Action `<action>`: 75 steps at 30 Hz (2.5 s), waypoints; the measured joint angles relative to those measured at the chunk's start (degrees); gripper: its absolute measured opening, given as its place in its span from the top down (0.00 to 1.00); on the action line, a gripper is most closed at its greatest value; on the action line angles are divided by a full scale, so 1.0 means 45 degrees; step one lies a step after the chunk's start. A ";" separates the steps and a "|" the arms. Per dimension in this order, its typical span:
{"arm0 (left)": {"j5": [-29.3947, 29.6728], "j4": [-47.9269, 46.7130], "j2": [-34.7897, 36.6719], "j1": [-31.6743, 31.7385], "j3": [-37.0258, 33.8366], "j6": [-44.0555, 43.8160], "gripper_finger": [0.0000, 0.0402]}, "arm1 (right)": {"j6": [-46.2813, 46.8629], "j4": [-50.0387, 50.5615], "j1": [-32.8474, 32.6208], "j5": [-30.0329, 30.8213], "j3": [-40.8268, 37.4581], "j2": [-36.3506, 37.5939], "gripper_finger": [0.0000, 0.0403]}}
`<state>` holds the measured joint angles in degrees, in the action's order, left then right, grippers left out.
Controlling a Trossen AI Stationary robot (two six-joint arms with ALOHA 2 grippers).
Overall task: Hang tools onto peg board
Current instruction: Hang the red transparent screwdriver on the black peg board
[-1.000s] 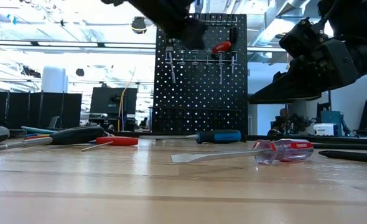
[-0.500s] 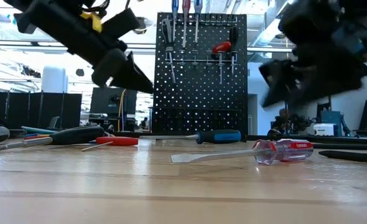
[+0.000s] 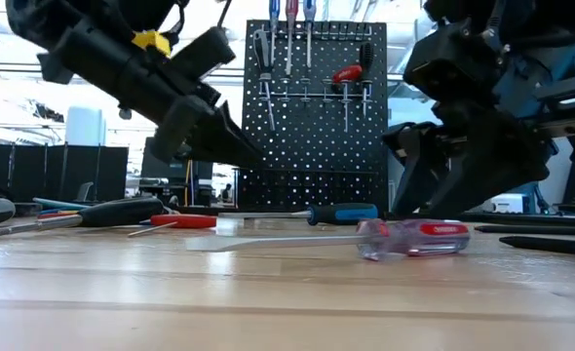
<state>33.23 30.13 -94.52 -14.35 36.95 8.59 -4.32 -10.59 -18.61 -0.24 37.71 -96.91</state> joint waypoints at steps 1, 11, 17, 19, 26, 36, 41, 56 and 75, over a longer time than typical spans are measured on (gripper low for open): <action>-0.0032 0.0378 -0.0224 0.0018 0.0019 0.0016 0.57 | -0.0003 -0.0038 0.0000 -0.0032 0.0000 -0.0023 0.59; -0.0369 0.1154 -0.0889 0.0242 0.0013 -0.0169 0.57 | 0.0669 0.0667 0.0655 0.0363 0.0569 0.1546 0.56; -0.0377 0.1096 -0.0889 0.0237 0.0013 -0.0513 0.57 | -0.0227 0.0871 0.0276 -0.0159 0.0510 0.1188 0.47; -0.0377 0.1071 -0.0889 0.0237 0.0013 -0.0722 0.57 | -0.0605 0.0288 0.0366 -0.0191 0.0515 0.0811 0.43; -0.0429 0.0945 -0.0889 0.0236 0.0013 -0.1170 0.57 | 0.1934 0.1110 0.0450 -0.0579 0.1187 0.0204 0.37; -0.0610 0.0842 -0.0889 -0.0419 0.0018 0.0089 0.57 | 0.7258 0.3016 -0.1189 0.1029 0.2380 0.0211 0.37; -0.0546 0.0635 -0.0889 -0.0708 0.0018 -0.1224 0.57 | 0.8581 0.2591 -0.1542 0.2466 0.2380 -0.0174 0.37; -0.0392 0.0199 -0.0889 -0.1733 0.0023 -0.3871 0.57 | 1.1603 0.3382 -0.1843 0.4035 0.4405 -0.3590 0.66; 0.1347 0.2055 -0.0894 -0.3218 0.0023 -0.3429 0.57 | 1.5222 0.1643 -0.2861 0.9882 0.2230 -0.3182 0.81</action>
<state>39.29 39.38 -98.54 -28.83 37.06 -6.84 64.18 -3.20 -31.48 44.23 47.75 -111.22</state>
